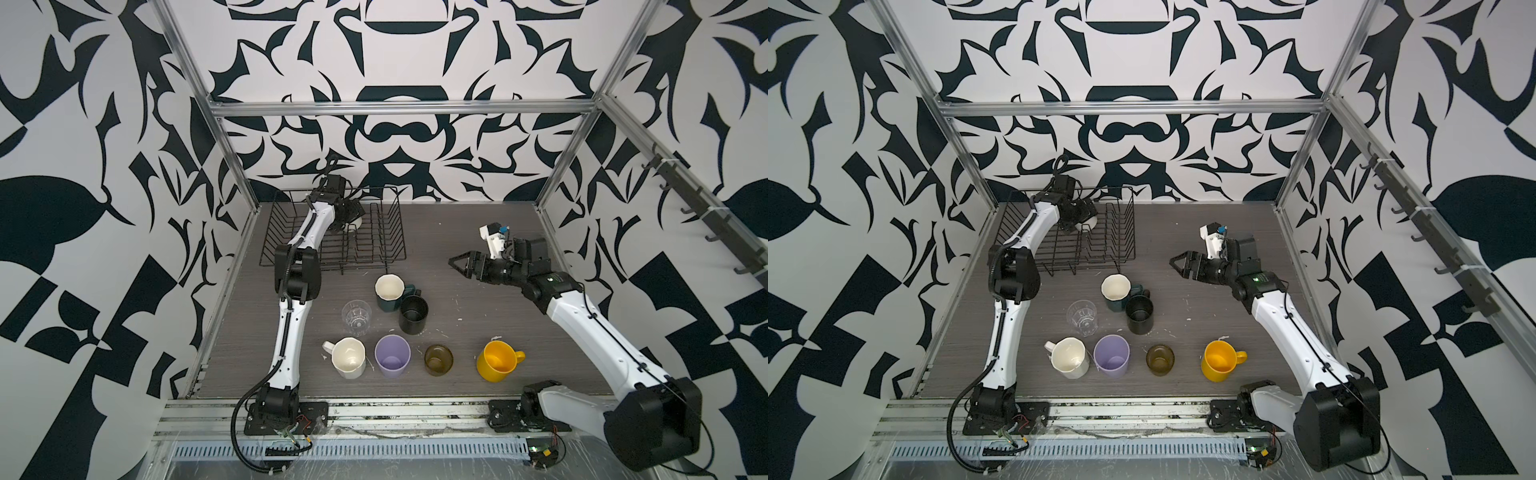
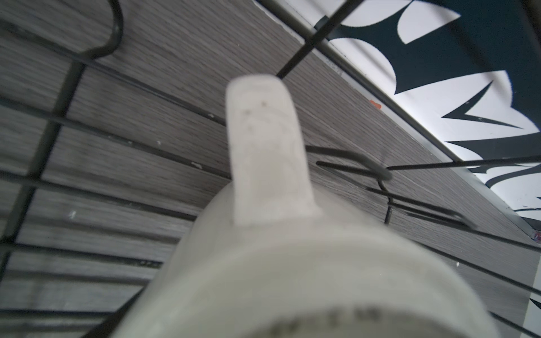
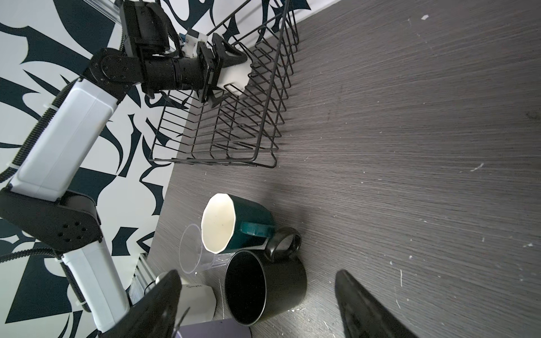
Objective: Load cups into a dish rack
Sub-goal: Place the cup upside down at the dish rack.
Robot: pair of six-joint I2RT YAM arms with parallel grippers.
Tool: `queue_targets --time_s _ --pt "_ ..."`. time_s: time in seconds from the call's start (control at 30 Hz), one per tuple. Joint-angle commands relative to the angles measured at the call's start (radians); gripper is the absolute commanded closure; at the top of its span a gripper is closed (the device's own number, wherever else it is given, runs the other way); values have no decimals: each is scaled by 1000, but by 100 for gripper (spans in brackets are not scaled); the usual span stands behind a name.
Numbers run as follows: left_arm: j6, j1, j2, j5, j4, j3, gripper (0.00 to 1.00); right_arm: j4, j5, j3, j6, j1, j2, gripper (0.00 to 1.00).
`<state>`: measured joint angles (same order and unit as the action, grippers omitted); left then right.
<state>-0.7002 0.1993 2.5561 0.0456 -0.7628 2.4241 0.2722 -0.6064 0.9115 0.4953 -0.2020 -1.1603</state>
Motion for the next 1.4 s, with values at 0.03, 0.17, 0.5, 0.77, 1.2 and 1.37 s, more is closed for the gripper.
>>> queue_targets --time_s 0.03,0.17,0.5,0.77,1.2,1.37 --pt "-5 -6 -76 -18 10 -50 1 -9 26 6 -10 6 12 16" --pt "-5 -6 -111 -15 31 -83 1 -4 34 6 -15 6 10 16" --pt "-7 -1 -202 22 81 -142 1 13 47 21 -31 5 7 16" --pt "-18 2 -330 23 166 -281 1 26 54 29 -40 6 7 16" --pt "96 49 -635 -108 252 -498 1 225 287 82 -140 -28 24 19" --pt "228 92 -810 -189 315 -648 1 331 529 119 -153 -164 14 22"
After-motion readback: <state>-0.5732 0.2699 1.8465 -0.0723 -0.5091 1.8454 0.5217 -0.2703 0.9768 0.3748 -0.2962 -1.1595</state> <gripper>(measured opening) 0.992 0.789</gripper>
